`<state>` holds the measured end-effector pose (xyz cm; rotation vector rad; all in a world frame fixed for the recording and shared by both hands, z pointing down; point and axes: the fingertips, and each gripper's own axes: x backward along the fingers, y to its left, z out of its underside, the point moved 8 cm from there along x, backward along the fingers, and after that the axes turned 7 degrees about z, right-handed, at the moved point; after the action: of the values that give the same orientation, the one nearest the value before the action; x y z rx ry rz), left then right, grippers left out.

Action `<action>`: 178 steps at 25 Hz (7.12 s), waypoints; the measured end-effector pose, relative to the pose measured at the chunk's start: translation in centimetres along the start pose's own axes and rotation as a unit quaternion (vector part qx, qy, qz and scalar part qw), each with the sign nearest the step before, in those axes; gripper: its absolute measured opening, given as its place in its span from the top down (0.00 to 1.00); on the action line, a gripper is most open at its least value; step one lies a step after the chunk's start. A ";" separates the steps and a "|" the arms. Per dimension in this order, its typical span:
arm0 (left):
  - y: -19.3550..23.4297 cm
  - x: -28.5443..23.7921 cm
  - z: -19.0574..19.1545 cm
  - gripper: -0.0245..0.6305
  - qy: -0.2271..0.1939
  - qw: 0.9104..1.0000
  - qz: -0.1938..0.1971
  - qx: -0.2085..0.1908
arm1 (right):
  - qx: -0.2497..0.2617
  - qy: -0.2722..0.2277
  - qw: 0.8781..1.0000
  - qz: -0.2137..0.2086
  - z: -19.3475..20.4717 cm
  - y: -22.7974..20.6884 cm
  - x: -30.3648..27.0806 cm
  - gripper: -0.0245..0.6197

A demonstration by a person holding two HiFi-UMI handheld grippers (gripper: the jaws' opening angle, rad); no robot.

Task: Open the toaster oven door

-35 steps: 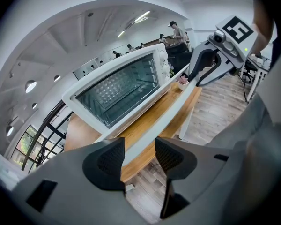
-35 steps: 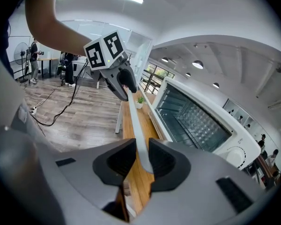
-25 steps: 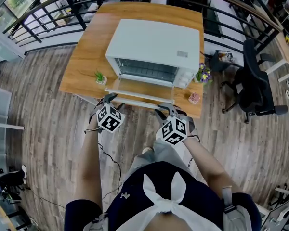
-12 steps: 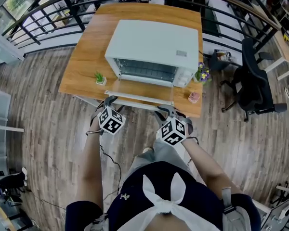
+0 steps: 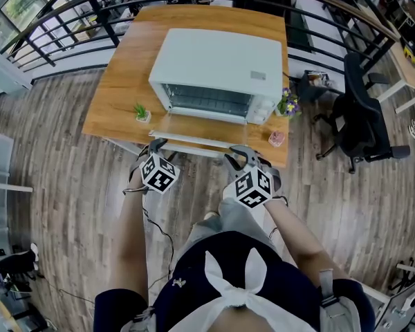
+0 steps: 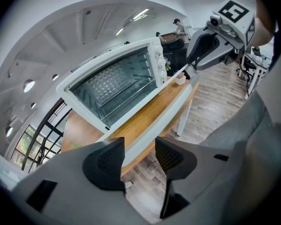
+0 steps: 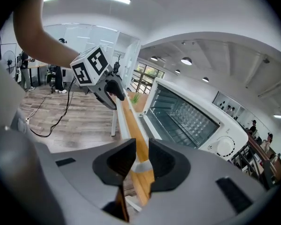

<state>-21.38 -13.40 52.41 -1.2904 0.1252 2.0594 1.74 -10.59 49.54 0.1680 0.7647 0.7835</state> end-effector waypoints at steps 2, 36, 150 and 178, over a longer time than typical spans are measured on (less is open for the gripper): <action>-0.1 -0.1 0.1 0.64 0.002 1.000 0.002 0.001 | 0.005 0.006 1.000 0.003 -0.1 -0.3 -0.3 0.82; -2.3 -1.1 1.8 0.64 -0.010 0.999 -0.043 0.026 | 0.030 0.047 0.998 -0.035 1.1 0.7 -2.2 0.85; -4.4 1.4 4.4 0.90 -0.119 0.978 0.002 0.169 | 0.029 0.177 0.980 -0.082 10.1 8.8 -9.3 0.79; -3.8 1.7 2.8 0.90 -0.164 0.967 0.006 0.192 | -0.086 0.164 0.981 -0.056 8.7 6.0 -8.7 0.81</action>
<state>-21.69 -8.46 53.45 -0.7070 0.3628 2.0980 0.20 -11.12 63.13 -0.1632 1.0034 0.7743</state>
